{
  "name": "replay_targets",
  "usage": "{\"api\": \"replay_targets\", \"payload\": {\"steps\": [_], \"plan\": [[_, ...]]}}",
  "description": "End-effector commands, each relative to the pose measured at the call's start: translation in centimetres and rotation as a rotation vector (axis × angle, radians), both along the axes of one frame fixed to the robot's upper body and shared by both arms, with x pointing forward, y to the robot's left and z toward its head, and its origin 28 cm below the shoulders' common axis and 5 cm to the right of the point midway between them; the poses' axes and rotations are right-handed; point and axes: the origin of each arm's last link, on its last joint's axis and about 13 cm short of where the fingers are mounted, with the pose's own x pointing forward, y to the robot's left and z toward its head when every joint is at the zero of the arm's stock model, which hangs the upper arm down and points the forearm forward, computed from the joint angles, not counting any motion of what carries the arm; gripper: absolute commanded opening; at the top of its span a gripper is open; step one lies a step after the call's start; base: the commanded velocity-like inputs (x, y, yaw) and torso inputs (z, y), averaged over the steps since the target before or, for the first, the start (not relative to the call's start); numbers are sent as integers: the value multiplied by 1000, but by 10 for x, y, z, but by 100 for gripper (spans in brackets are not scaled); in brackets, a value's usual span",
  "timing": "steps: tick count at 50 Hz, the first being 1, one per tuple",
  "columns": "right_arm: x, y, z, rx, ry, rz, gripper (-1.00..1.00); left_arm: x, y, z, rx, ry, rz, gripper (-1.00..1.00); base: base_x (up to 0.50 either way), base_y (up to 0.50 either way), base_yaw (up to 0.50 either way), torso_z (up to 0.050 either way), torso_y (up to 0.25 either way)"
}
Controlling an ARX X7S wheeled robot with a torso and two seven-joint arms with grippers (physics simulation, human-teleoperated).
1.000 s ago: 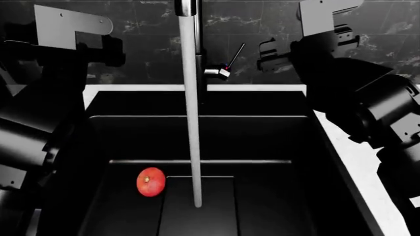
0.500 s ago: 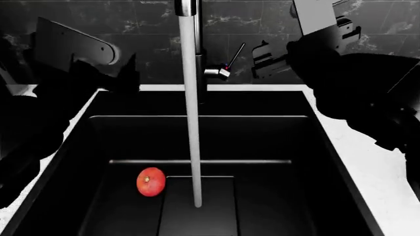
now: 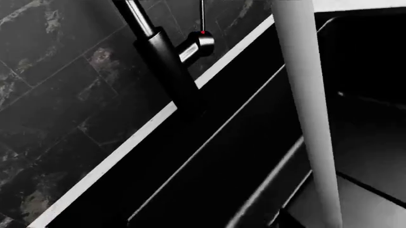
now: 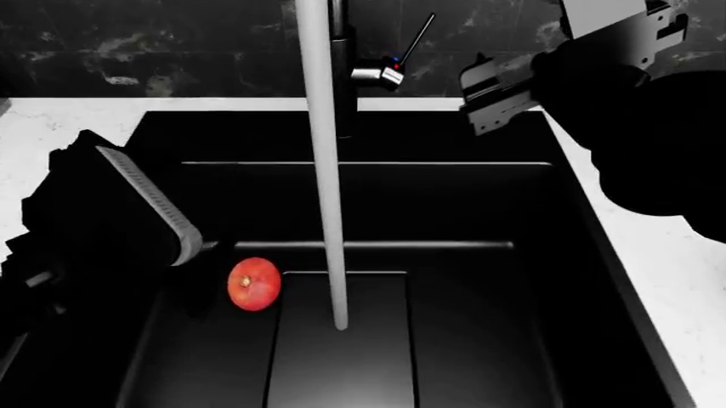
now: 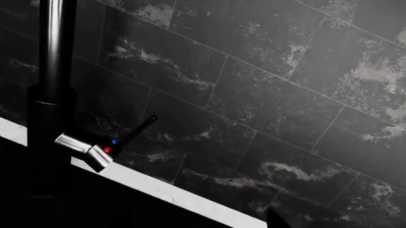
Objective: Pick the tomatos and corns from the sink and place them in one bowl. Place the pomegranate in the other bowl. Then turn off the sink faucet.
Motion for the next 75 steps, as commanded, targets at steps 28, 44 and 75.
{"api": "replay_targets", "payload": {"steps": [28,44,75], "plan": [[-7,-4,-8,33,-10,16,100,-2,-13,-33,122,232,-151,100,0,0,0,0,0],[-5,-3,-11,51,-5,28,100,18,-19,-46,138,264,-100,100,0,0,0,0,0],[-4,-3,-12,69,-3,43,100,48,-27,-69,208,330,-24,100,0,0,0,0,0]]}}
